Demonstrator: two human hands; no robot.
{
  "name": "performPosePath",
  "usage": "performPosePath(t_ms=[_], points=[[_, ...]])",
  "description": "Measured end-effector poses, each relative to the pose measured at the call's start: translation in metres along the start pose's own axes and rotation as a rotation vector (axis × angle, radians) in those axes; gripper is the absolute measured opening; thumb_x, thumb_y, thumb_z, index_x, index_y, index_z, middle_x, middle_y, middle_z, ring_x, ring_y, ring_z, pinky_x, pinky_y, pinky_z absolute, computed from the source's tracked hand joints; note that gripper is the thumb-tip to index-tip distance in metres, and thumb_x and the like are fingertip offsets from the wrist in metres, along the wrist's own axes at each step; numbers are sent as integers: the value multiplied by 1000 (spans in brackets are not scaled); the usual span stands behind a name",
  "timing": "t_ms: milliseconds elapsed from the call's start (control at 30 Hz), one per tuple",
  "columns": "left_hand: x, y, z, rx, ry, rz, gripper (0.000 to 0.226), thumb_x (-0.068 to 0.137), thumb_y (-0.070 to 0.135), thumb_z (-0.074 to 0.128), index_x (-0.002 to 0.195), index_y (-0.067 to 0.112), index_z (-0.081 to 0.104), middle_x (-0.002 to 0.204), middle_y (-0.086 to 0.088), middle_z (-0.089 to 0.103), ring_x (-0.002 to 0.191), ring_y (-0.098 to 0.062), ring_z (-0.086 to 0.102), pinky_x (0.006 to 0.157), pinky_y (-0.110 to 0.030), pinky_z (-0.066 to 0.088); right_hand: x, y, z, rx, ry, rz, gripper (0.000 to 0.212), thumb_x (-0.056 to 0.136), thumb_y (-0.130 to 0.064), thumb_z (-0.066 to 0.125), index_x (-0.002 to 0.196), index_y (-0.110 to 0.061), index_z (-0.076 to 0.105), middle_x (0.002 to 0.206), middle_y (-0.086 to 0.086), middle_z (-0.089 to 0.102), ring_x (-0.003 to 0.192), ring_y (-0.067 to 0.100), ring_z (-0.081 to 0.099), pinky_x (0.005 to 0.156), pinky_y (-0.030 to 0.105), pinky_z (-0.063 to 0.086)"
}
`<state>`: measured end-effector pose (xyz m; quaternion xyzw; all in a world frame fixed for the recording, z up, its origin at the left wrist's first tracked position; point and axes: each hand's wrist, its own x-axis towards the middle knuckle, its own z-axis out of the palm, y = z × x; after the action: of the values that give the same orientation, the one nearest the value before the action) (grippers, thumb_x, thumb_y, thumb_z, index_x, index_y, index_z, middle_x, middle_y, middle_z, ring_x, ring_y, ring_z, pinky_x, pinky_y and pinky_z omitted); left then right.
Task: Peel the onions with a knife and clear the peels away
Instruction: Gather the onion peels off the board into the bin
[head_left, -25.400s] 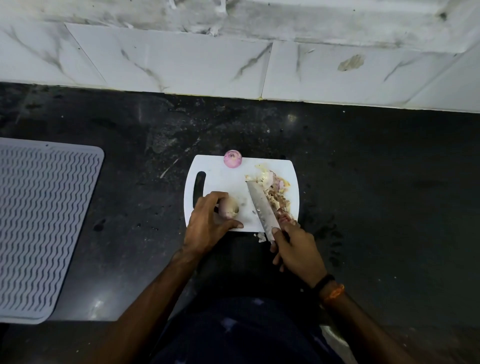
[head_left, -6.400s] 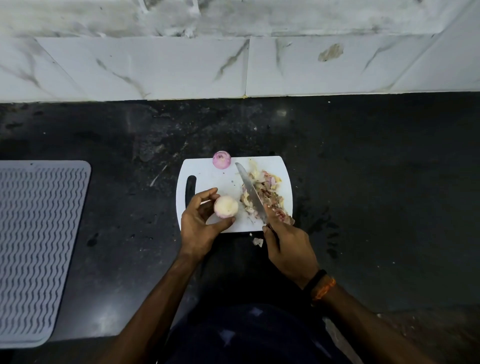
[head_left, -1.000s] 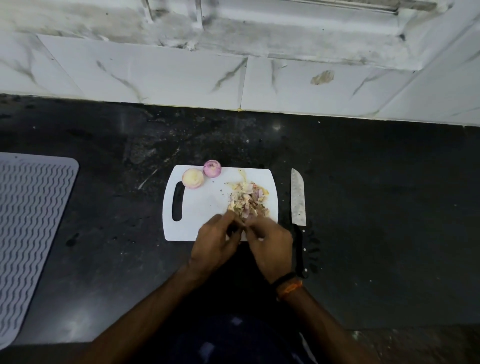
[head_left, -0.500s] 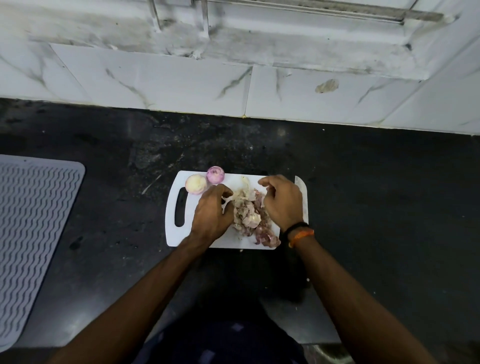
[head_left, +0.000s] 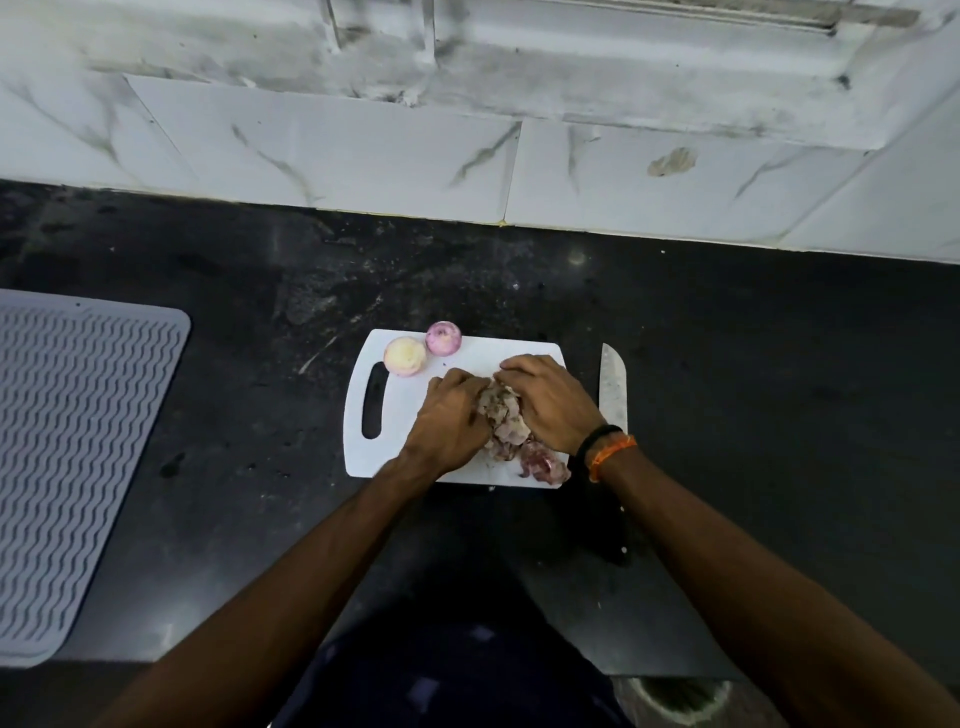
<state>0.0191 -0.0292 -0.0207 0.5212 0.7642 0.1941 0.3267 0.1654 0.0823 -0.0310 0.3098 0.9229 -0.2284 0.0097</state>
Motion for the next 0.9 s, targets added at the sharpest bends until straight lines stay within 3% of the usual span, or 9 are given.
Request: performPosePath(t_ms=[67,167,233,300,367,433,500,600,900], points=[[-4,1,-3,-5,-22,43,41,90,22,54,127,8,65,126,-14,66,119,-33,55,103,-39,37,-9,-2,-4,103,-16,39,54,90,-24,34,134,-11,61,135,10,60,125,29,54,108,43,43],[-9,6,-14,-9,-29,59,50,92,18,65,139,6,55,141,-15,56,130,-32,47,110,-35,31,-18,4,-13,251,8,69,52,92,-17,37,139,-15,57,139,8,59,129,24,54,111,42,42],[-8,2,-20,84,-125,31,81,84,26,77,152,9,36,152,-15,41,138,-32,39,114,-38,31,-24,12,-21,311,36,135,49,95,-12,45,144,-17,53,143,6,56,130,22,53,111,39,41],[-6,-2,-22,226,-235,-25,119,70,44,88,158,12,16,157,-15,27,140,-33,34,113,-44,37,-32,15,-30,338,32,202,53,97,-21,60,148,-20,47,143,1,53,128,17,53,108,37,43],[-6,-3,-21,312,-292,-72,145,54,53,94,160,13,3,157,-17,18,140,-36,33,109,-49,42,-40,16,-36,297,-42,213,79,87,-46,73,153,-21,38,144,-2,48,130,14,48,109,35,42],[-6,0,-18,353,-300,-82,156,48,53,96,159,13,-4,159,-20,13,142,-38,32,108,-50,43,-46,16,-38,167,-153,214,114,69,-64,80,157,-19,24,150,-1,37,135,16,38,111,37,39],[-5,2,-13,353,-289,-80,157,48,51,97,159,13,-8,161,-21,9,143,-39,31,109,-49,42,-50,16,-33,25,-246,233,143,54,-66,86,160,-16,5,153,1,23,136,19,29,109,39,42],[1,5,-7,310,-268,-78,156,49,47,98,159,13,-8,162,-23,7,145,-41,29,112,-48,39,-48,13,-21,-50,-284,261,157,46,-55,94,158,-13,-8,149,5,20,133,23,34,99,43,50],[16,13,3,269,-185,7,126,60,32,95,156,8,18,144,-20,37,122,-37,51,101,-44,47,-20,-4,-14,-5,-181,258,122,58,-28,96,155,-10,23,143,14,31,116,36,57,100,41,49]])
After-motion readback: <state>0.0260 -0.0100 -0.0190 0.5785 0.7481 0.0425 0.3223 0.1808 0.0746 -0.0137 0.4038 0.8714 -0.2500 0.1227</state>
